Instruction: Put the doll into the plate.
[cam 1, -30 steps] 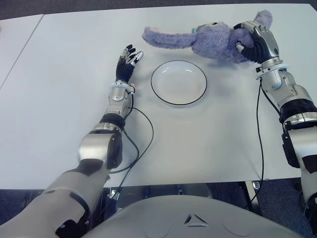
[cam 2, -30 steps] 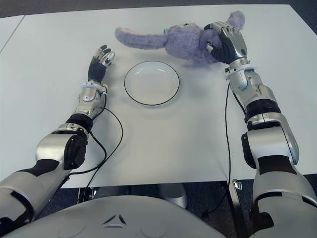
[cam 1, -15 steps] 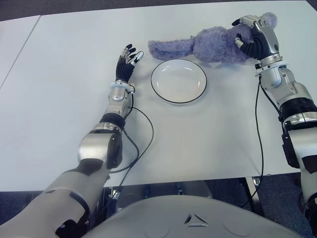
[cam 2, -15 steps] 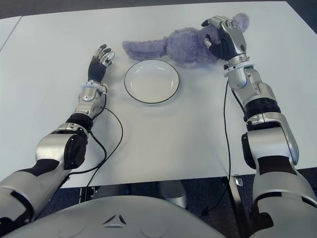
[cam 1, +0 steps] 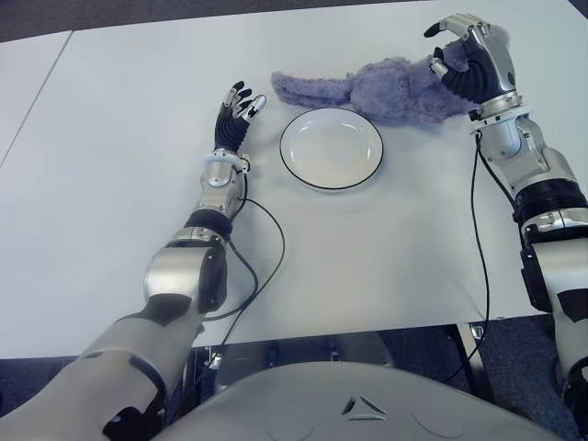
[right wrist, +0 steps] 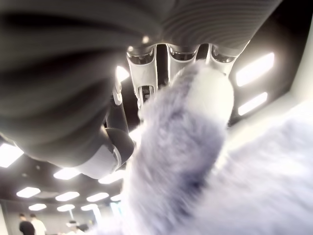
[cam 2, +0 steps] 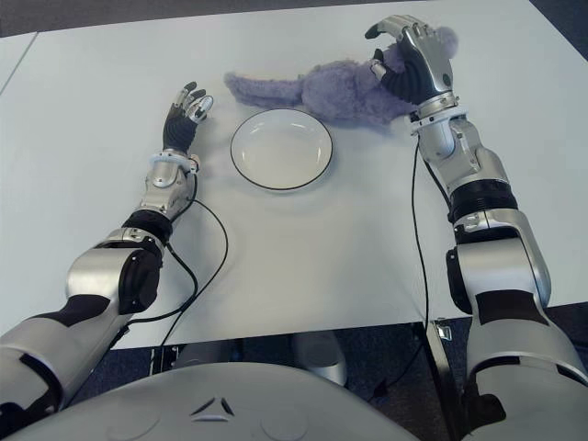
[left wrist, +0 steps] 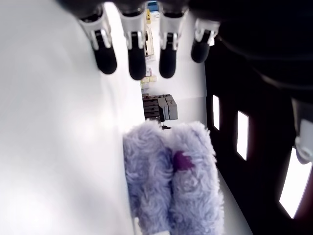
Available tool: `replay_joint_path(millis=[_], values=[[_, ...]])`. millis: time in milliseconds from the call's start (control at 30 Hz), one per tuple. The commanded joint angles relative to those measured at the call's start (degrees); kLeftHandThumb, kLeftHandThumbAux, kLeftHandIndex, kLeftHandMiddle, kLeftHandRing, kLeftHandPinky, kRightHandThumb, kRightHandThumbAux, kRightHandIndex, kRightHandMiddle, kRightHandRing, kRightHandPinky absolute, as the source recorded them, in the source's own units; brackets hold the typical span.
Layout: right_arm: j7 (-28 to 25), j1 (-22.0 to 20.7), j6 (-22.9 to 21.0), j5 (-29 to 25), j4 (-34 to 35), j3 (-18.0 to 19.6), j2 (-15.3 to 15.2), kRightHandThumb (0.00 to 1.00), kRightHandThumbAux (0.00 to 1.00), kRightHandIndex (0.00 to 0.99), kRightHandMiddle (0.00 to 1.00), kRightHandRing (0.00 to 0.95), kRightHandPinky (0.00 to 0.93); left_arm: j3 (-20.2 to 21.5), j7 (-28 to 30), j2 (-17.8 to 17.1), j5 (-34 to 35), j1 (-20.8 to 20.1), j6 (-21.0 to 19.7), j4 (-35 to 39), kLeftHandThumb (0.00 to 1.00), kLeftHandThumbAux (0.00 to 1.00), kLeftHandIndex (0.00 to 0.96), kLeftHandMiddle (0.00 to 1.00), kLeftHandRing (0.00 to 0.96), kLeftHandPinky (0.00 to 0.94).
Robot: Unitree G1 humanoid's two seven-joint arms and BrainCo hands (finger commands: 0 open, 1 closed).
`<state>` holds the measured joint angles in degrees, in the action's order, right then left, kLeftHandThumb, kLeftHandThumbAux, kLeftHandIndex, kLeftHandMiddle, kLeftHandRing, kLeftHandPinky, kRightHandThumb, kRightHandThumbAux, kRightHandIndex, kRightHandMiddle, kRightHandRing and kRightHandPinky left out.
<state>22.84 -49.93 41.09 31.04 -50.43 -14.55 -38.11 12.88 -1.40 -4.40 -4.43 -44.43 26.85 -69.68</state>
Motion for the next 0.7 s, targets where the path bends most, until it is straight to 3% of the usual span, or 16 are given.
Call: replay_joint_path(millis=[33,700], values=[[-2.0,2.3,2.3,-1.2,2.8,0.6,1.8,0.703,0.723,0.44,0.859,0.854,0.828,0.0,0.6,2.9,-0.2,12.8,-11.1,-8.9,0.0,0.488,0.108,0.153,0.15,0.147],[-5.4,2.8,4.9,-3.0,6.9,1.2,3.1,0.701,0.723,0.439,0.863,0.852,0.826,-0.1,0.4,3.1,-0.3,13.0,-10.6,-8.9,0.0,0.482,0.116,0.154,0.147,0.145]])
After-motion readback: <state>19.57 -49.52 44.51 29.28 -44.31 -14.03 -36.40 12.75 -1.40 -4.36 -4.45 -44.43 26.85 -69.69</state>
